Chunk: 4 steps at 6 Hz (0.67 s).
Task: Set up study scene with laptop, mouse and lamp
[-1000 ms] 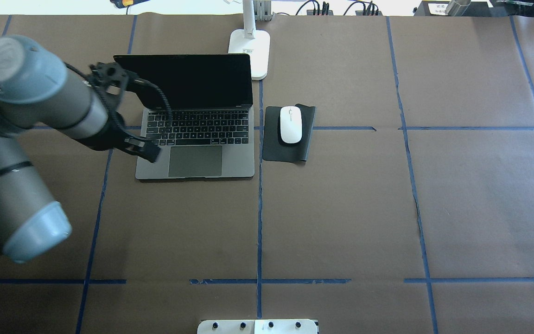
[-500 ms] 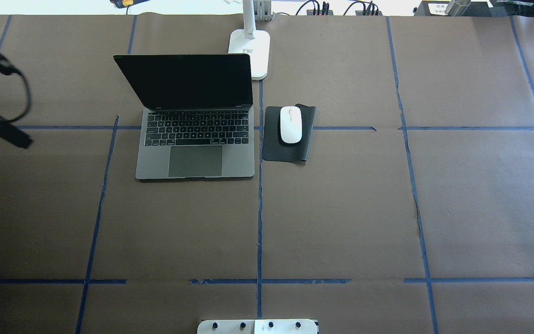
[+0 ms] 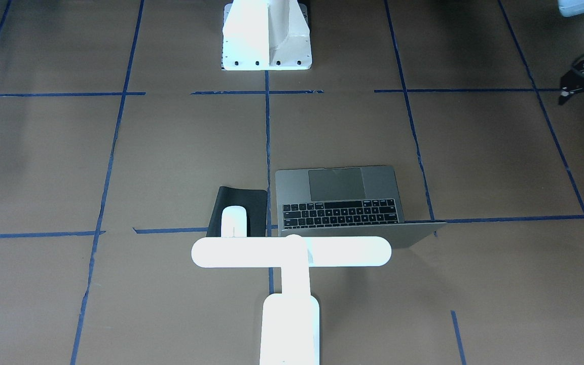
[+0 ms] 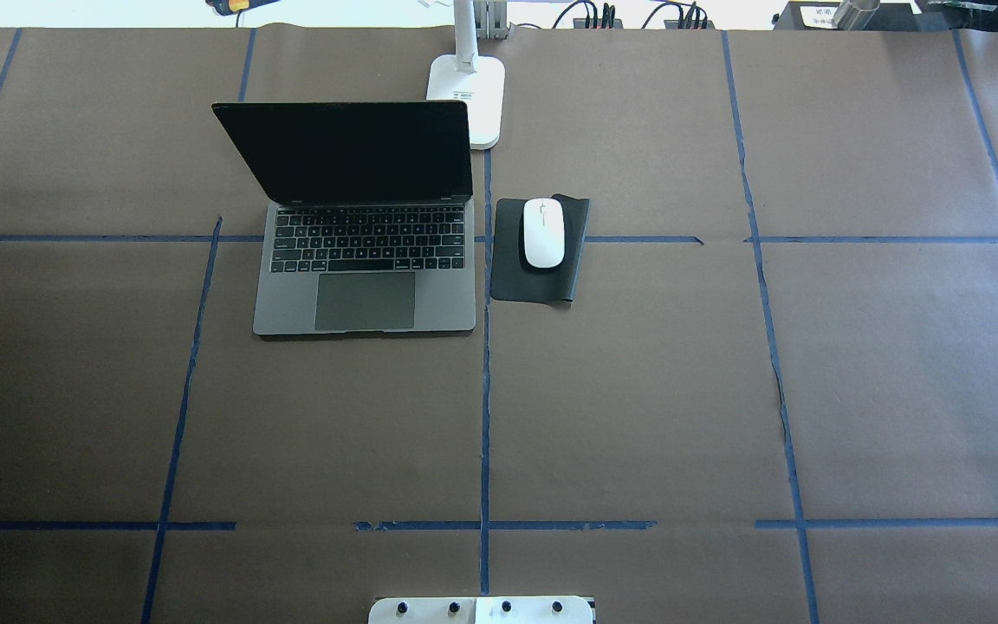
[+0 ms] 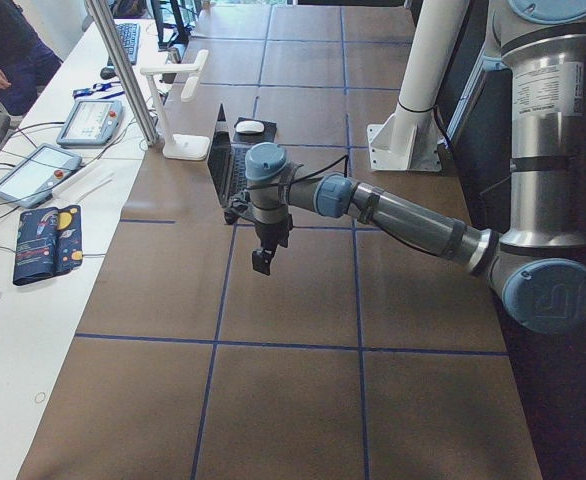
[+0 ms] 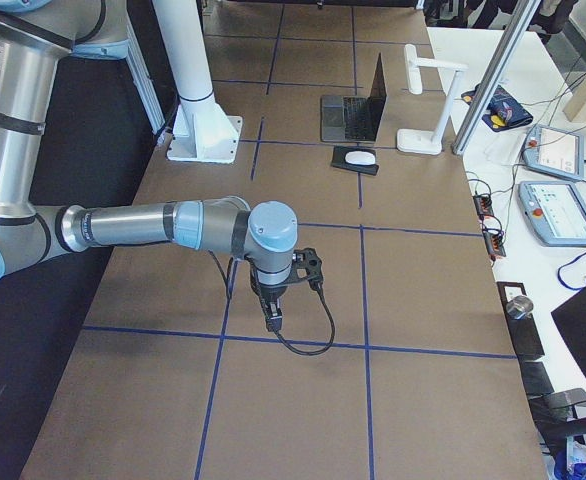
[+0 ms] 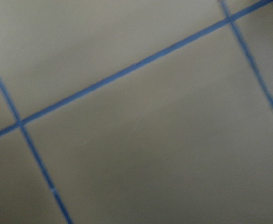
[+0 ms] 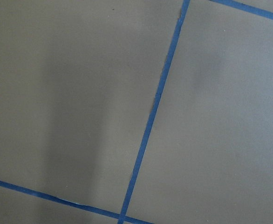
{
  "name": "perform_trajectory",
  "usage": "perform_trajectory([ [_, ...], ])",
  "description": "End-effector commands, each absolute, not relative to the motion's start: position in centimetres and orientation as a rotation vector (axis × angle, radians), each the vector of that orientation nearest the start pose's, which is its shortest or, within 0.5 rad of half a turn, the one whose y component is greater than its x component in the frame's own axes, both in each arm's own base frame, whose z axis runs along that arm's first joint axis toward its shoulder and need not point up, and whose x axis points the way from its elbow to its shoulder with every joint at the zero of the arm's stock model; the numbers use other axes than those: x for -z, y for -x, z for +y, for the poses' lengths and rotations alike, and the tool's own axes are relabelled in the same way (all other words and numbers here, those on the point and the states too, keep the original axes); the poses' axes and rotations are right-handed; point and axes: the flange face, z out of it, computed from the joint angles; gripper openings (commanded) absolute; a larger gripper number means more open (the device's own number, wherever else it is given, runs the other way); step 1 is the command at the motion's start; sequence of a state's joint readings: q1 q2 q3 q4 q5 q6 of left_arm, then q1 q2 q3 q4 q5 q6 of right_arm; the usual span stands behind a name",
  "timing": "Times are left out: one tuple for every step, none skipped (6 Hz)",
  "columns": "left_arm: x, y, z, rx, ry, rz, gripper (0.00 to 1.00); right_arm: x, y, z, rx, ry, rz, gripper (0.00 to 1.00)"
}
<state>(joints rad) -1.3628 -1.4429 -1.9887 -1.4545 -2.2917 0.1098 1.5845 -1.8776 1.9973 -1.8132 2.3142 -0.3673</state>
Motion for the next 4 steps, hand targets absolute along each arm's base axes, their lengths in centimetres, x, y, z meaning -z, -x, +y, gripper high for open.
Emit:
perform_trajectory([
  [-59.5,5.1,-39.9,-0.263,-0.100,0.758,1.00,-60.8,-7.1,-34.9,0.288,-0.022,-0.757,1.00],
  [-61.1,6.9,-38.2,-0.201,-0.073,0.754,1.00,-60.7,-7.1,-34.9,0.289,-0.023,-0.756,1.00],
  [-62.3,7.1,-37.0,-0.185,-0.047,0.751,1.00,-60.8,-7.0,-34.7,0.287,-0.019,-0.759,1.00],
  [-62.8,9.8,-36.4,-0.116,-0.072,0.752,1.00,-60.8,-7.0,-34.6,0.286,-0.019,-0.765,1.00],
])
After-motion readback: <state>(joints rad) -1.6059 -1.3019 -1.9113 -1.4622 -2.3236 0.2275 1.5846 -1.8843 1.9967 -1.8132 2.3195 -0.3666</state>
